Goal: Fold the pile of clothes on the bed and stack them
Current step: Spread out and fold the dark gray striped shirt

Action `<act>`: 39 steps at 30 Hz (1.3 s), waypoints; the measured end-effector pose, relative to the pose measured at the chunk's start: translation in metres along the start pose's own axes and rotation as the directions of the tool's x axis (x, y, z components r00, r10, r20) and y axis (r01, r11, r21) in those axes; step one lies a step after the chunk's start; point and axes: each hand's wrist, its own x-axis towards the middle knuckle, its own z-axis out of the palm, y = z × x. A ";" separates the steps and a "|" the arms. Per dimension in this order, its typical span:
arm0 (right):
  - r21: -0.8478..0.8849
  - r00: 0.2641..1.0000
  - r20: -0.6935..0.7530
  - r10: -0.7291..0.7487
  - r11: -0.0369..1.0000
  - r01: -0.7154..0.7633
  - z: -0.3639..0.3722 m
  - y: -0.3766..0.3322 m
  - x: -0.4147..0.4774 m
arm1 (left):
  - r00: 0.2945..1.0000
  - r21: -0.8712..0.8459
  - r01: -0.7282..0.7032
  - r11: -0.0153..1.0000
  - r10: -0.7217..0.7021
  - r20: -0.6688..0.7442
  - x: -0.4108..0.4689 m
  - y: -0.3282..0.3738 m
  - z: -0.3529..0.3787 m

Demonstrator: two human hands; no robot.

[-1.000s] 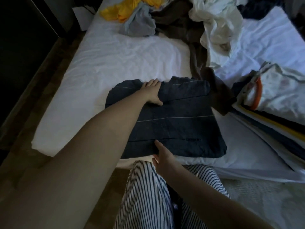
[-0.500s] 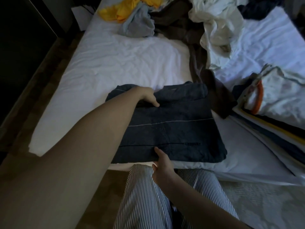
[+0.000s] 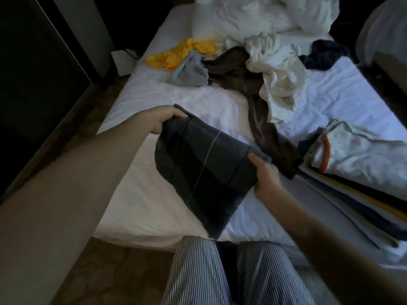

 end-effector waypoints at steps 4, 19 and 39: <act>-0.158 0.984 0.054 -0.171 0.971 0.177 0.035 -0.068 0.030 | 0.989 -0.262 -0.136 0.955 0.114 -0.095 -0.004 0.020 -0.014; -0.445 0.993 0.119 -0.021 0.893 0.073 -0.021 0.015 0.060 | 0.998 -0.121 -0.039 0.992 0.034 -0.046 -0.010 -0.139 0.000; -0.717 0.996 0.028 0.080 0.696 -0.035 -0.095 0.070 0.008 | 0.969 -0.112 0.024 0.993 -0.051 -0.243 -0.063 -0.260 0.054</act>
